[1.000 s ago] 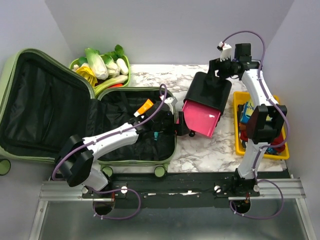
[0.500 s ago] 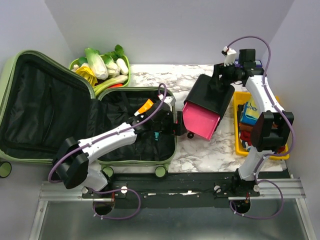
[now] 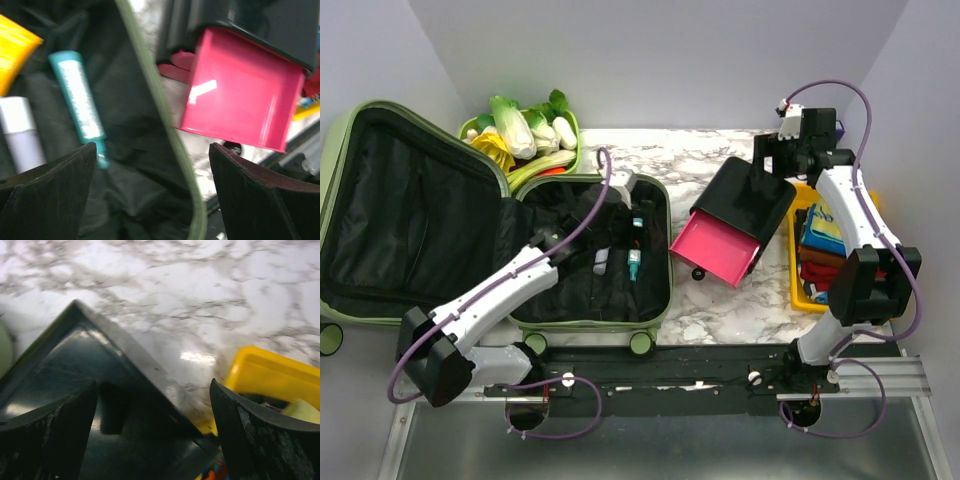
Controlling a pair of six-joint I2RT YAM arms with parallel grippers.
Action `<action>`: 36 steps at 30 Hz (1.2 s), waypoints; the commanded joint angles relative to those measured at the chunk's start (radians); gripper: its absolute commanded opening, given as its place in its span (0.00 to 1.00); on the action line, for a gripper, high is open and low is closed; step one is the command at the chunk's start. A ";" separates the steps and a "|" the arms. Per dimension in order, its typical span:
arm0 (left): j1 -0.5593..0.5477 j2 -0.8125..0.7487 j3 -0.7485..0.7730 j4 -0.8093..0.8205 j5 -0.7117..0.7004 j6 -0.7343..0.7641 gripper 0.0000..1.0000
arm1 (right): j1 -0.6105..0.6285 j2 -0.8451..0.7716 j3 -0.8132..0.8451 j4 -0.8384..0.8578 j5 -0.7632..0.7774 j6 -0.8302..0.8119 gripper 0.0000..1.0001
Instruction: Open, take out, and arrange the luggage
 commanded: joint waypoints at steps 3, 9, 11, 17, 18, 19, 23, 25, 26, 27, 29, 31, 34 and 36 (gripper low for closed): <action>0.230 -0.011 0.000 0.029 0.105 0.316 0.99 | 0.000 -0.174 0.018 0.134 0.373 0.135 1.00; 0.276 0.171 0.072 0.023 0.114 0.520 0.99 | 0.000 -0.452 -0.316 0.207 0.491 0.334 1.00; 0.305 0.242 0.114 -0.004 0.093 0.545 0.99 | -0.001 -0.604 -0.436 0.228 0.467 0.373 1.00; 0.385 0.386 0.233 -0.053 0.133 0.623 0.99 | 0.000 -0.980 -0.760 0.320 0.369 0.476 1.00; 0.391 0.409 0.276 -0.090 0.157 0.640 0.99 | 0.000 -1.006 -0.775 0.326 0.346 0.477 1.00; 0.396 0.449 0.292 -0.101 0.220 0.654 0.99 | -0.001 -1.031 -0.786 0.328 0.312 0.476 1.00; 0.407 0.523 0.332 -0.093 0.246 0.672 0.98 | -0.001 -1.089 -0.808 0.276 0.301 0.461 1.00; 0.414 0.549 0.365 -0.112 0.263 0.681 0.96 | -0.001 -1.102 -0.808 0.254 0.301 0.429 1.00; 0.417 0.569 0.372 -0.115 0.266 0.686 0.96 | 0.000 -1.102 -0.806 0.228 0.306 0.424 1.00; 0.419 0.578 0.378 -0.115 0.254 0.689 0.96 | 0.000 -1.105 -0.800 0.216 0.306 0.418 1.00; 0.422 0.604 0.385 -0.127 0.223 0.686 0.95 | -0.001 -1.108 -0.799 0.191 0.310 0.405 1.00; 0.422 0.623 0.387 -0.136 0.223 0.688 0.93 | -0.001 -1.118 -0.806 0.180 0.315 0.399 1.00; 0.422 0.658 0.375 -0.107 0.220 0.671 0.82 | 0.000 -1.135 -0.814 0.174 0.318 0.393 1.00; 0.422 0.679 0.391 -0.118 0.225 0.657 0.80 | -0.001 -1.146 -0.814 0.165 0.321 0.393 1.00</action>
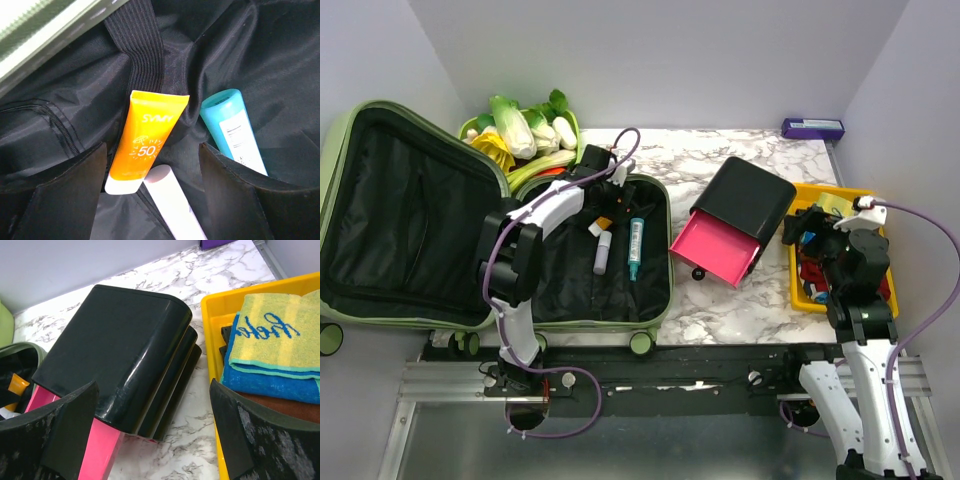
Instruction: Open, take out, and arrange the luggage
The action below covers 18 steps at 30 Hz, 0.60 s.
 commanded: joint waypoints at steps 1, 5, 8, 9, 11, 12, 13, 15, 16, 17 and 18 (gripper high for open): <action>0.007 0.063 0.038 -0.018 0.014 -0.006 0.80 | 0.000 -0.029 -0.012 -0.042 -0.005 -0.023 1.00; 0.007 0.089 0.051 -0.018 -0.012 -0.011 0.80 | -0.002 -0.047 -0.017 -0.059 -0.008 -0.031 1.00; 0.007 0.095 0.048 -0.012 -0.018 -0.018 0.73 | 0.000 -0.056 -0.018 -0.072 0.006 -0.037 1.00; 0.007 0.093 0.050 -0.008 -0.020 -0.020 0.70 | -0.002 -0.061 -0.021 -0.073 0.009 -0.037 1.00; 0.007 0.098 0.051 -0.005 -0.038 -0.029 0.61 | 0.000 -0.065 -0.024 -0.078 0.019 -0.043 1.00; 0.007 0.101 0.054 -0.001 -0.043 -0.027 0.61 | -0.002 -0.065 -0.024 -0.079 0.019 -0.043 1.00; 0.007 0.104 0.056 -0.001 -0.052 -0.027 0.61 | 0.000 -0.067 -0.024 -0.079 0.018 -0.046 1.00; 0.007 0.119 0.076 -0.021 -0.066 -0.023 0.61 | 0.000 -0.070 -0.023 -0.081 0.018 -0.045 1.00; 0.007 0.124 0.081 -0.021 -0.067 -0.023 0.61 | 0.000 -0.069 -0.023 -0.081 0.015 -0.046 1.00; 0.007 0.129 0.081 -0.022 -0.067 -0.021 0.61 | -0.002 -0.066 -0.023 -0.081 0.015 -0.046 1.00; 0.007 0.132 0.084 -0.022 -0.064 -0.023 0.61 | 0.000 -0.064 -0.024 -0.081 0.013 -0.048 1.00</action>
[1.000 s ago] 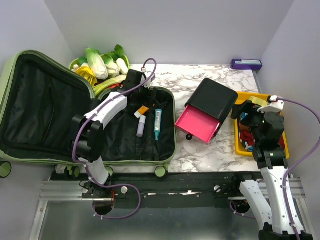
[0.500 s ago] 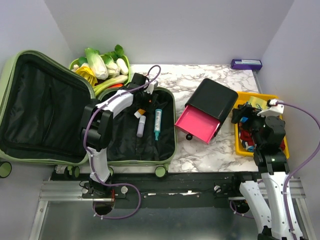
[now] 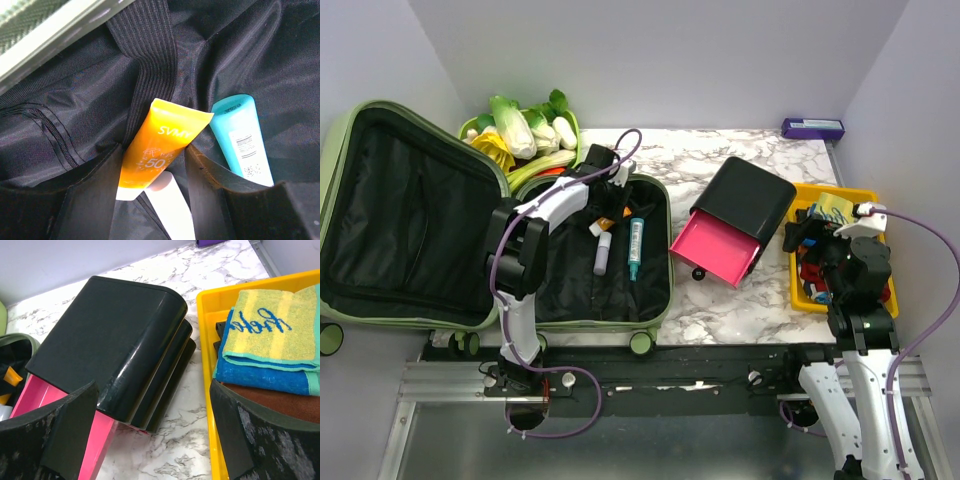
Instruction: Open, take out, and arrange the luggage
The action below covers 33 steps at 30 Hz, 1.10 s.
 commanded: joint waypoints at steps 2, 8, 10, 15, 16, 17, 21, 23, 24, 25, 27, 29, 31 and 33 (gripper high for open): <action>0.002 0.049 0.026 0.029 -0.031 0.005 0.54 | 0.000 -0.004 -0.012 -0.028 0.015 -0.014 1.00; 0.000 0.017 0.010 0.044 -0.025 -0.018 0.42 | -0.002 -0.004 -0.012 -0.028 0.012 -0.013 1.00; 0.000 -0.009 -0.001 0.055 -0.020 -0.031 0.41 | 0.000 -0.007 -0.014 -0.028 0.006 -0.013 1.00; 0.000 -0.122 0.003 0.073 -0.135 -0.122 0.19 | 0.000 -0.011 -0.014 -0.025 0.004 -0.013 1.00; 0.002 -0.142 -0.001 0.075 -0.147 -0.139 0.12 | 0.000 -0.011 -0.016 -0.025 0.006 -0.011 1.00; 0.000 -0.177 -0.004 0.076 -0.149 -0.156 0.12 | -0.002 -0.013 -0.016 -0.023 0.004 -0.011 1.00; 0.000 -0.260 -0.015 0.067 -0.115 -0.233 0.14 | 0.000 -0.011 -0.016 -0.019 -0.013 -0.010 1.00; -0.003 -0.315 -0.027 0.070 -0.103 -0.287 0.16 | 0.000 -0.013 -0.016 -0.019 -0.020 -0.007 1.00; -0.007 -0.337 -0.032 0.073 -0.083 -0.332 0.16 | 0.000 -0.013 -0.016 -0.019 -0.022 -0.005 1.00; -0.015 -0.360 -0.046 0.079 -0.088 -0.363 0.16 | -0.002 -0.014 -0.016 -0.019 -0.025 -0.005 1.00; -0.059 -0.426 -0.061 0.092 -0.120 -0.441 0.15 | 0.000 -0.019 -0.017 -0.014 -0.034 -0.004 1.00; -0.108 -0.483 -0.092 0.090 -0.201 -0.610 0.15 | 0.000 -0.021 -0.020 -0.005 -0.043 -0.001 1.00; -0.217 -0.514 -0.119 0.078 -0.341 -0.819 0.09 | 0.000 -0.017 -0.022 -0.008 -0.045 0.007 1.00; -0.282 -0.546 -0.144 0.124 -0.367 -0.920 0.08 | 0.000 -0.016 -0.020 -0.008 -0.056 0.009 1.00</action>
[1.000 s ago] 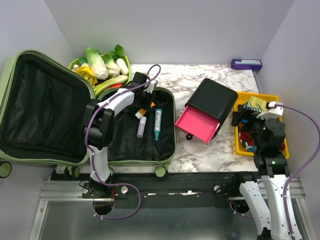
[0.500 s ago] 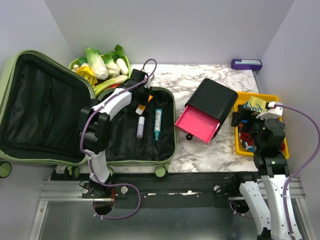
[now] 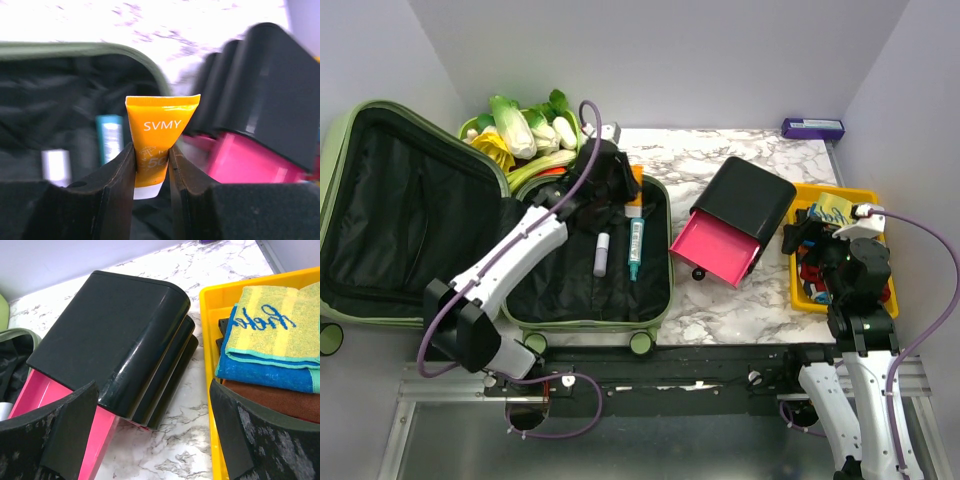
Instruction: Open, take out, and arrange the luggage
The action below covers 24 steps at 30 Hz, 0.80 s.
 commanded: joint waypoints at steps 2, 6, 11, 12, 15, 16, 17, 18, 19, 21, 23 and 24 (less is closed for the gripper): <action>-0.219 -0.077 -0.092 0.102 -0.174 -0.472 0.08 | 0.000 -0.007 -0.015 0.009 -0.050 0.017 1.00; -0.342 -0.081 -0.093 0.082 -0.337 -0.623 0.09 | 0.000 -0.011 -0.019 0.010 -0.063 0.019 1.00; -0.498 -0.046 -0.077 0.076 -0.526 -0.729 0.11 | 0.001 -0.014 -0.032 0.016 -0.103 0.022 1.00; -0.514 -0.032 -0.066 0.074 -0.552 -0.738 0.11 | -0.002 -0.016 -0.032 0.018 -0.108 0.022 1.00; -0.546 0.040 -0.005 0.031 -0.583 -0.778 0.11 | 0.000 -0.019 -0.038 0.019 -0.102 0.025 1.00; -0.550 0.057 0.021 0.025 -0.596 -0.781 0.11 | 0.000 -0.019 -0.039 0.019 -0.100 0.025 1.00; -0.557 0.088 0.034 0.016 -0.603 -0.795 0.11 | 0.000 -0.018 -0.041 0.019 -0.097 0.025 1.00; -0.569 0.102 0.043 0.008 -0.612 -0.804 0.11 | 0.000 -0.021 -0.042 0.019 -0.094 0.027 1.00; -0.577 0.114 0.057 0.010 -0.631 -0.815 0.11 | 0.000 -0.021 -0.042 0.019 -0.093 0.027 1.00; -0.586 0.151 0.072 0.016 -0.639 -0.819 0.12 | 0.000 -0.019 -0.044 0.019 -0.085 0.031 1.00; -0.590 0.195 0.106 0.010 -0.637 -0.824 0.13 | 0.001 -0.021 -0.045 0.019 -0.080 0.033 1.00; -0.590 0.212 0.121 0.002 -0.634 -0.830 0.13 | 0.000 -0.021 -0.047 0.019 -0.079 0.033 1.00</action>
